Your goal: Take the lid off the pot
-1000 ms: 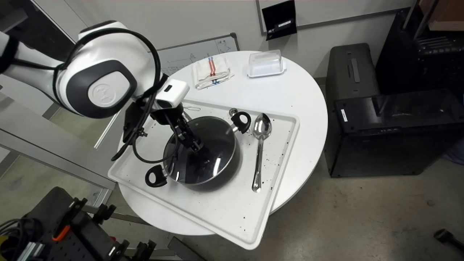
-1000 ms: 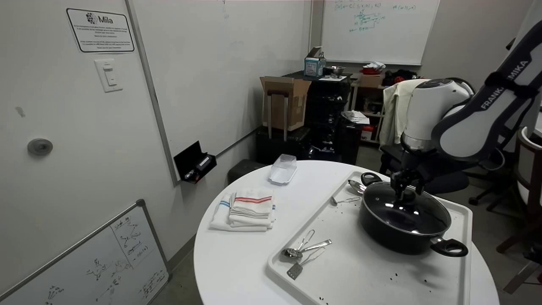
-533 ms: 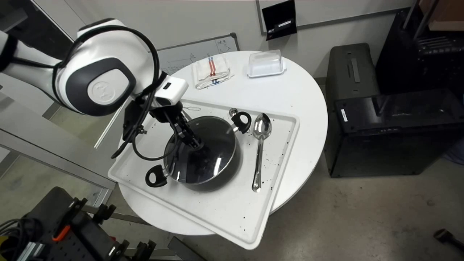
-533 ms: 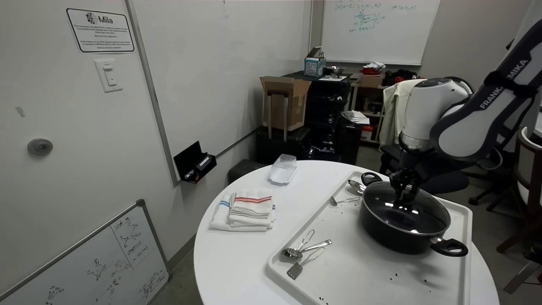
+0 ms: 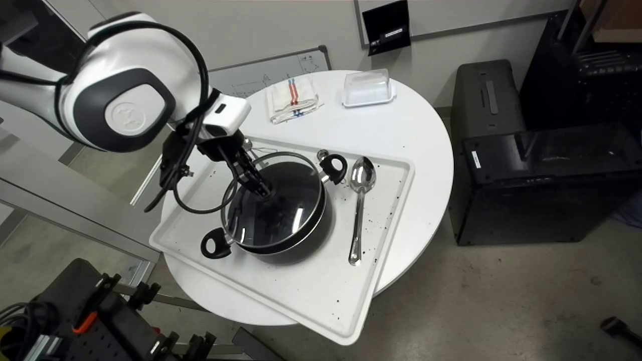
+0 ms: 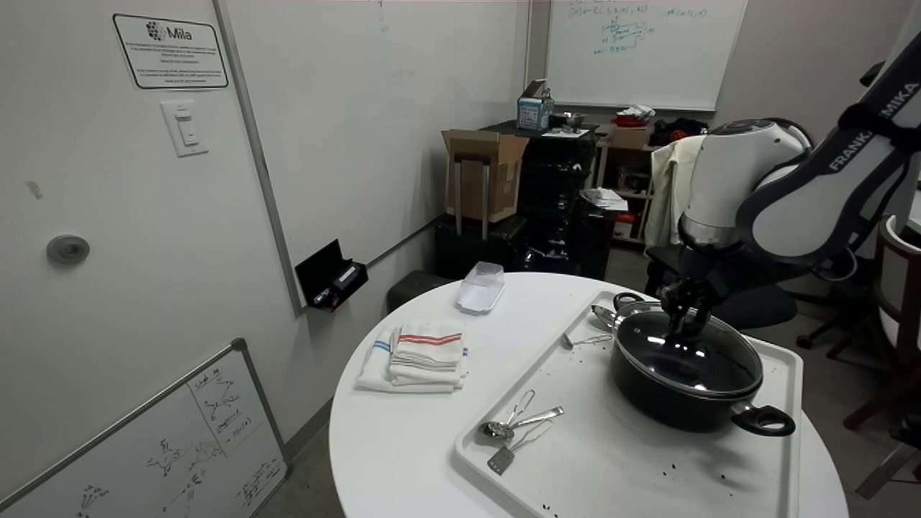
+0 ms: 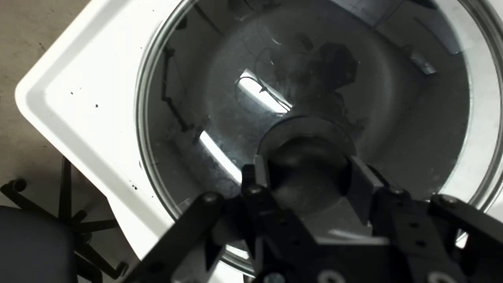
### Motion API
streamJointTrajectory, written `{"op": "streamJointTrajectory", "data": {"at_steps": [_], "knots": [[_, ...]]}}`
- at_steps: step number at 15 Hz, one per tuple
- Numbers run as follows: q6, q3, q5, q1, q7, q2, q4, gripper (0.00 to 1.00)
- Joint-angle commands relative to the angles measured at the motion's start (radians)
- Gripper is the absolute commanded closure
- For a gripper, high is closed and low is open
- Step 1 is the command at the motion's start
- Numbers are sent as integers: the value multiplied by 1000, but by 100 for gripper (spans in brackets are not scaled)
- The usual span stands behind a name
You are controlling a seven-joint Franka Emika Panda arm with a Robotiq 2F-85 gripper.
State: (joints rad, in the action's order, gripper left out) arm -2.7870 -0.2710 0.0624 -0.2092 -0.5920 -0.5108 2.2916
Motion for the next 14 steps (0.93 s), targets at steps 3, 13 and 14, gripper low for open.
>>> {"op": "streamJointTrajectory", "data": {"at_steps": [3,13,14], "knots": [[-3,0,36,-47,2,130,73,76],[8,87,96,-139,-14,143,70,76],[6,95,103,-155,-20,140,69,76]]}}
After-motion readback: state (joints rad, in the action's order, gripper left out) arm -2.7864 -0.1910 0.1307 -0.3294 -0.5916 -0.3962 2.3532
